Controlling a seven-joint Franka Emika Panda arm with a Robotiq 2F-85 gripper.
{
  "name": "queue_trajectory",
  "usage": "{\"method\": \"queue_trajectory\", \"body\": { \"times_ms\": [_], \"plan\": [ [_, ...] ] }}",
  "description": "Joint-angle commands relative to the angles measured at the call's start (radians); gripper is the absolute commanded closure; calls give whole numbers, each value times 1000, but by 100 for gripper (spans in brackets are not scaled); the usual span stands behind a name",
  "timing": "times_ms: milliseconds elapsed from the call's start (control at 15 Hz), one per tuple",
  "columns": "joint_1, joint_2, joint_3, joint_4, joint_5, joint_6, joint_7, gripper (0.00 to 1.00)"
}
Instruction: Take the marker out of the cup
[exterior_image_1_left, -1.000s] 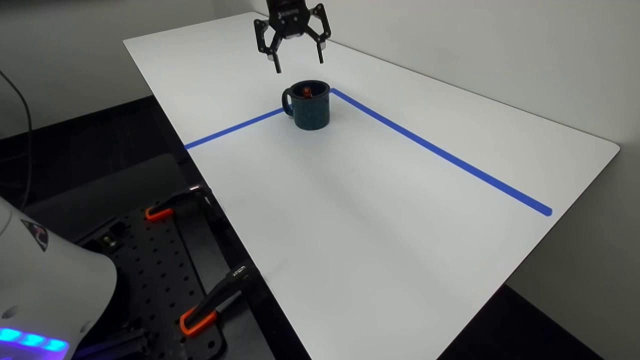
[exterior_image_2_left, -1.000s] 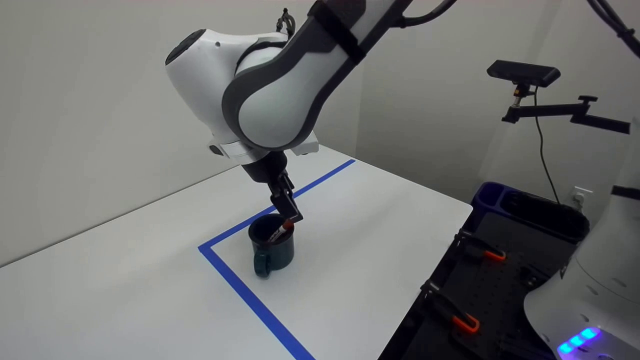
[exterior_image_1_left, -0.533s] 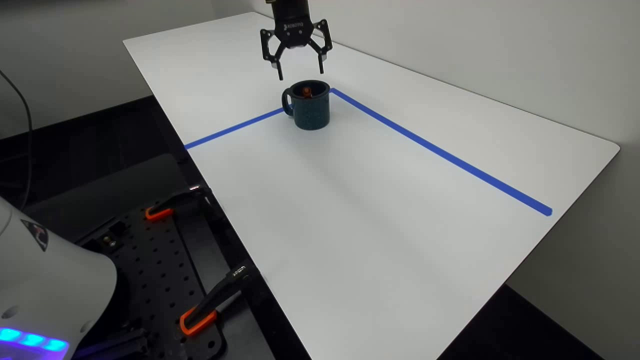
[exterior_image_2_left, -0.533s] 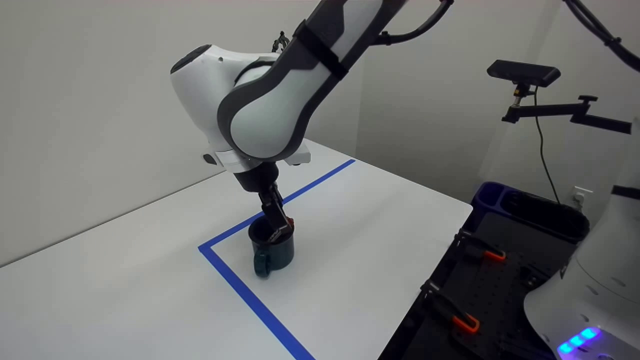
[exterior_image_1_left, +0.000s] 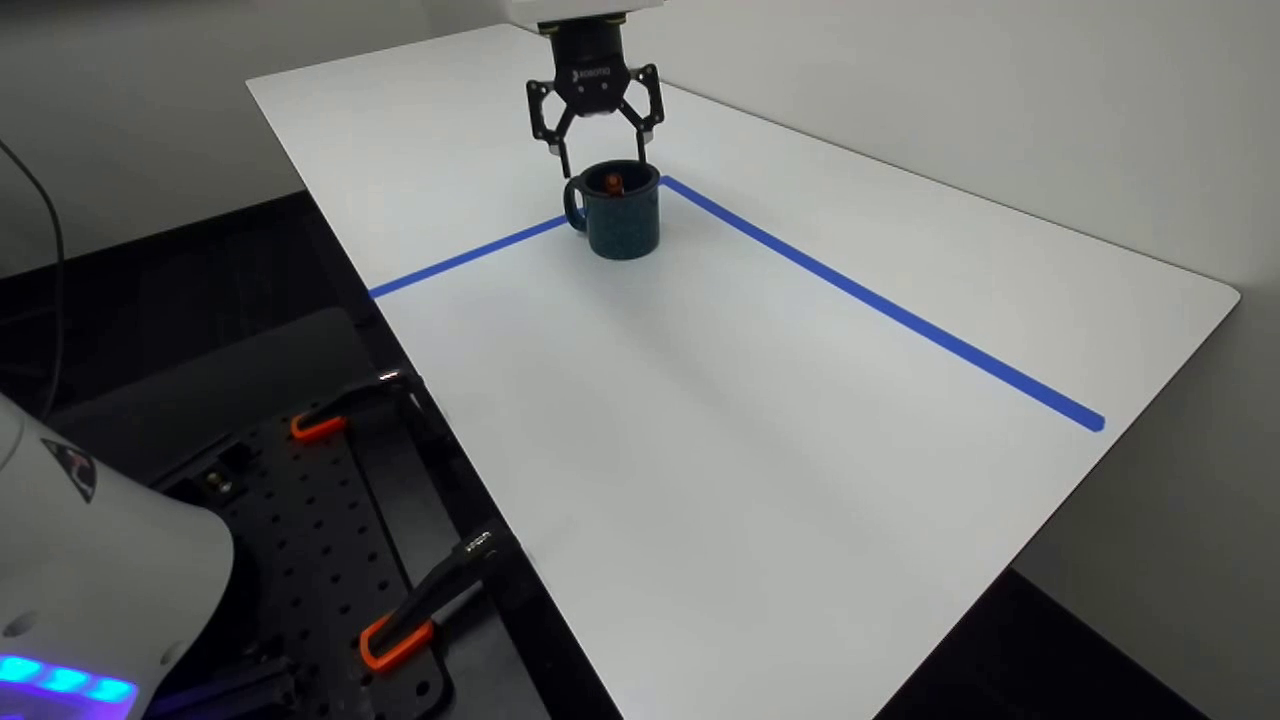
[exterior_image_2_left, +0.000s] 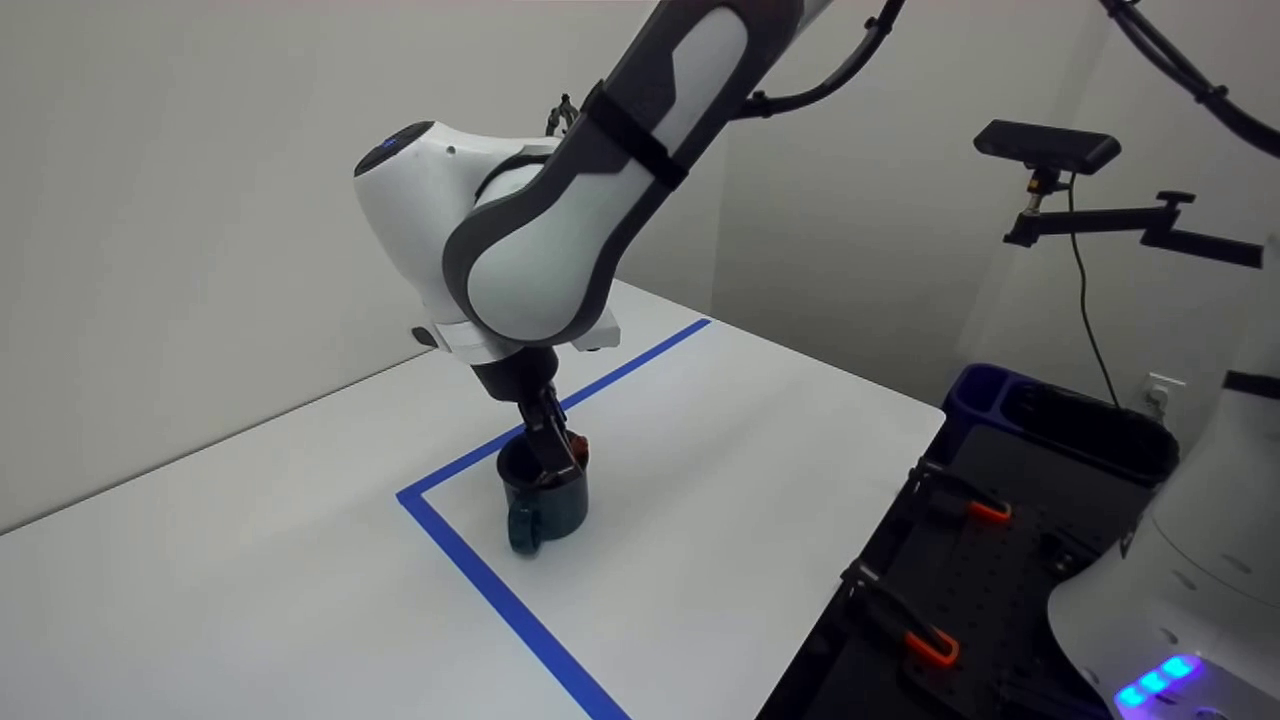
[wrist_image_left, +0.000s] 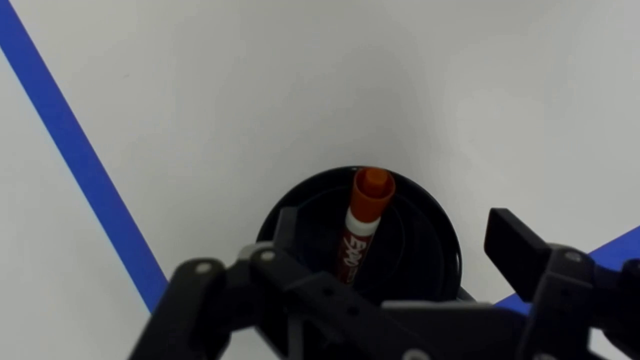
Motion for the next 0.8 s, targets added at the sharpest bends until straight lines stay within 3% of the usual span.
{"method": "queue_trajectory", "body": {
  "times_ms": [0,67,333,600,667,733],
  "plan": [
    [1,23,-8,21,9,19,-12,22],
    [1,26,-9,22,9,22,-12,39],
    [0,27,-7,27,14,23,-14,71],
    [0,32,-7,36,15,19,-16,80],
    [0,32,-7,38,15,19,-16,75],
    [0,30,-8,39,14,18,-16,77]
  ]
}}
